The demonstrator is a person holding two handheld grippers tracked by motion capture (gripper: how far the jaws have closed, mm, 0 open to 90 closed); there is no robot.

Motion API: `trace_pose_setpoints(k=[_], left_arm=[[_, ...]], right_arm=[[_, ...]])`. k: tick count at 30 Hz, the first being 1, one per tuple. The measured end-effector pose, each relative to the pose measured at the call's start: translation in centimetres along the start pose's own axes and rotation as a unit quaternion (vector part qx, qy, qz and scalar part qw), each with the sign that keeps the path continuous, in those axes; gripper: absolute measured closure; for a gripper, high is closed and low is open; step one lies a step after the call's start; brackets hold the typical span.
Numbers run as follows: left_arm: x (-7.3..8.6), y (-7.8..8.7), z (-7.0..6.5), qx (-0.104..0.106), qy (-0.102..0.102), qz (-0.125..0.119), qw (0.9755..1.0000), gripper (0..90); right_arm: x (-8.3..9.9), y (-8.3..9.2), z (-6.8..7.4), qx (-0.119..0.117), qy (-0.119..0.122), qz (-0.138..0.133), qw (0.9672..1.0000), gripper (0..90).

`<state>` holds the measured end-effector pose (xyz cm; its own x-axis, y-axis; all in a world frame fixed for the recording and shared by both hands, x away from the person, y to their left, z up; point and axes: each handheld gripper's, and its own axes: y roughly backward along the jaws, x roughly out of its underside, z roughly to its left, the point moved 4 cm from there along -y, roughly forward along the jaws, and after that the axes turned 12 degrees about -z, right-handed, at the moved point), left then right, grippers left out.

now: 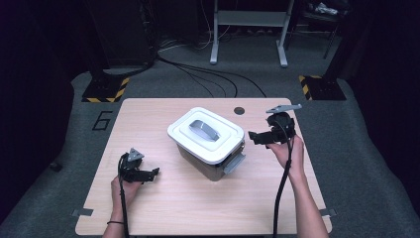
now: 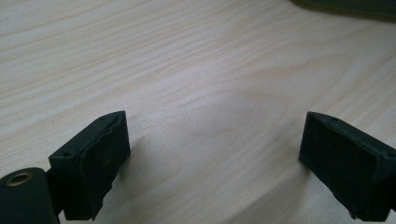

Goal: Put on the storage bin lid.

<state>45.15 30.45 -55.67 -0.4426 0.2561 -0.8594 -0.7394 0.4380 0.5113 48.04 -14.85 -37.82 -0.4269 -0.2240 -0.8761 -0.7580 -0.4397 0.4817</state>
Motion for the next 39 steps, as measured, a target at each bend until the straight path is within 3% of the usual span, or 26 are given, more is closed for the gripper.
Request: trace_pose_setpoints(k=[8,14,21,28,34,36,39], left_arm=[[0.0,0.0,0.0,0.000,0.000,0.000,1.0000,8.3],[0.0,0.0,0.0,0.000,0.001,0.000,1.0000,8.3],[0.0,0.0,0.0,0.000,0.000,0.000,1.0000,8.3],[0.0,0.0,0.0,0.000,0.000,0.000,1.0000,8.3],[0.0,0.0,0.0,0.000,0.000,0.000,1.0000,8.3],[0.0,0.0,0.0,0.000,0.000,0.000,1.0000,8.3],[0.0,0.0,0.0,0.000,0.000,0.000,1.0000,8.3]], right_arm=[[3.6,-0.4,-2.0,0.004,-0.024,0.021,0.9995,0.0],[7.4,-1.8,-3.0,0.004,-0.047,0.047,0.9978,0.0],[11.5,-3.0,-3.5,0.001,-0.070,0.076,0.9946,0.0],[14.6,-3.8,-3.5,0.009,-0.071,0.091,0.9933,0.0],[16.9,-4.1,-3.2,0.031,-0.059,0.090,0.9937,0.0],[17.2,-4.1,-3.4,0.037,-0.047,0.076,0.9953,0.0],[17.5,-3.8,-3.2,0.038,-0.054,0.056,0.9962,0.0]])
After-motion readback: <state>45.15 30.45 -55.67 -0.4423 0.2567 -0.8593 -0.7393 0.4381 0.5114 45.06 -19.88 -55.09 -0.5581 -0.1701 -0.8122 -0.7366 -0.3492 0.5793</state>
